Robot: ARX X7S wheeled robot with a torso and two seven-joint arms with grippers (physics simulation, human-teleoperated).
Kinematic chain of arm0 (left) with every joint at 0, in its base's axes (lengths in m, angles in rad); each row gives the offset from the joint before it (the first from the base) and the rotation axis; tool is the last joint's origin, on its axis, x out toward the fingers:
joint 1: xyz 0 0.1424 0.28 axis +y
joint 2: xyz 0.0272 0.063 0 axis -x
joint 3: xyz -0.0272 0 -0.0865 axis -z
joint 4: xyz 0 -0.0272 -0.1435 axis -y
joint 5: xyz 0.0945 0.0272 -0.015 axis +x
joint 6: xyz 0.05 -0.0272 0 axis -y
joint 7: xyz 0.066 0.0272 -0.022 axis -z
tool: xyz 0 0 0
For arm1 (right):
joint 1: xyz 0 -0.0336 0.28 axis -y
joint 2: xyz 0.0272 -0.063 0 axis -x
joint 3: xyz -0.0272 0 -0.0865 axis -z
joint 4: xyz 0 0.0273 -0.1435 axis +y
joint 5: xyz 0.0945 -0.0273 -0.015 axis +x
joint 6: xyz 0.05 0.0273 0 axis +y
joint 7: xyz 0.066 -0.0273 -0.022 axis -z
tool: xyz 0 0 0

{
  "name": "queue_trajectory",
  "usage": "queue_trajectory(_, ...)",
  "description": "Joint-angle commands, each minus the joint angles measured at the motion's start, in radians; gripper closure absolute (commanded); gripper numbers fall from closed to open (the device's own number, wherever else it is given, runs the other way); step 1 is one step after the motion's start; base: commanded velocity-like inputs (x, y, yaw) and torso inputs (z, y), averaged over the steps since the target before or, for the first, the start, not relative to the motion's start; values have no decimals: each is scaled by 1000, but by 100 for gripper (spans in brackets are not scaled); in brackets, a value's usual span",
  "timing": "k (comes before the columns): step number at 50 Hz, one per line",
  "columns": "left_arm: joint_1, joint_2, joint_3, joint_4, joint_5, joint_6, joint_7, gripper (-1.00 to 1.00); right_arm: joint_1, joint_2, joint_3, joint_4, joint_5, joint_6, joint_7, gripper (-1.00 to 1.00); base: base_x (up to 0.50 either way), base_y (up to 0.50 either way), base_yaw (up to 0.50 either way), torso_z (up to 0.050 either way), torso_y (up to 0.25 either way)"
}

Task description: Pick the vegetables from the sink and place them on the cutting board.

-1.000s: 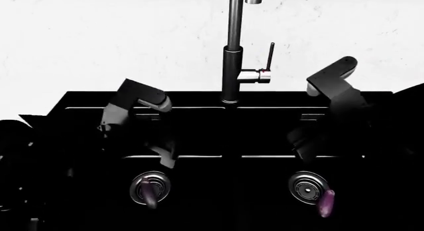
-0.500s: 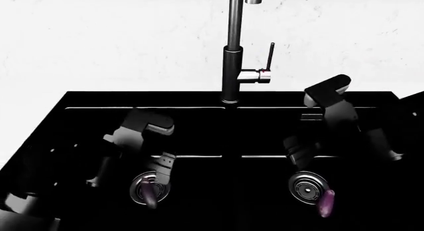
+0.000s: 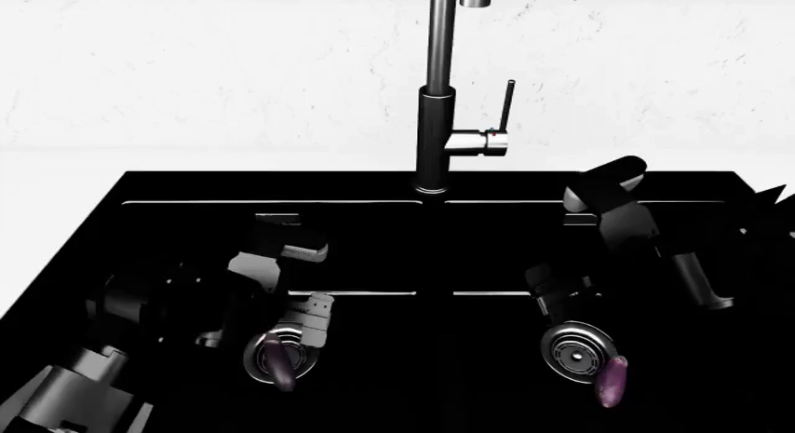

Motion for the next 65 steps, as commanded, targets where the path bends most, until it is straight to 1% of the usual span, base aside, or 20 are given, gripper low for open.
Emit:
queue_trajectory(1, -25, 43, 30, -195, 87, 158, 80, -100, -9, -6, -18, 12, -12, -21, -20, -100, 0, 0, 0, 0, 0)
queue_trajectory(9, -16, 65, 41, -265, 109, 199, 97, -100, -9, -16, -35, 27, -25, -37, -40, -100, 0, 0, 0, 0, 0)
queue_trajectory(27, 4, 123, 121, -414, 170, 243, 172, -100, -6, -35, -64, 64, -52, -65, -76, -100, 0, 0, 0, 0, 0)
queue_trajectory(34, -20, 168, 153, -566, 220, 327, 239, -100, -9, -46, -77, 84, -67, -86, -96, -100, 0, 0, 0, 0, 0)
queue_trajectory(42, -72, 262, 188, -860, 292, 487, 343, -100, -17, -48, -78, 90, -69, -100, -100, -100, 0, 0, 0, 0, 0)
queue_trajectory(46, -53, 268, 169, -872, 319, 494, 342, -100, -17, -48, -79, 91, -70, -104, -101, -100, 0, 0, 0, 0, 0)
queue_trajectory(56, -27, 283, 79, -873, 426, 480, 365, -100, -20, -48, -81, 94, -71, -114, -104, -100, 0, 0, 0, 0, 0)
queue_trajectory(57, -25, 284, 71, -873, 436, 479, 368, 100, -20, -48, -81, 93, -70, -114, -104, -100, 0, 0, 0, 0, 0)
queue_trajectory(65, -14, 294, 7, -873, 515, 470, 391, 100, -22, -51, -83, 94, -71, -119, -106, -100, 0, 0, 0, 0, 0)
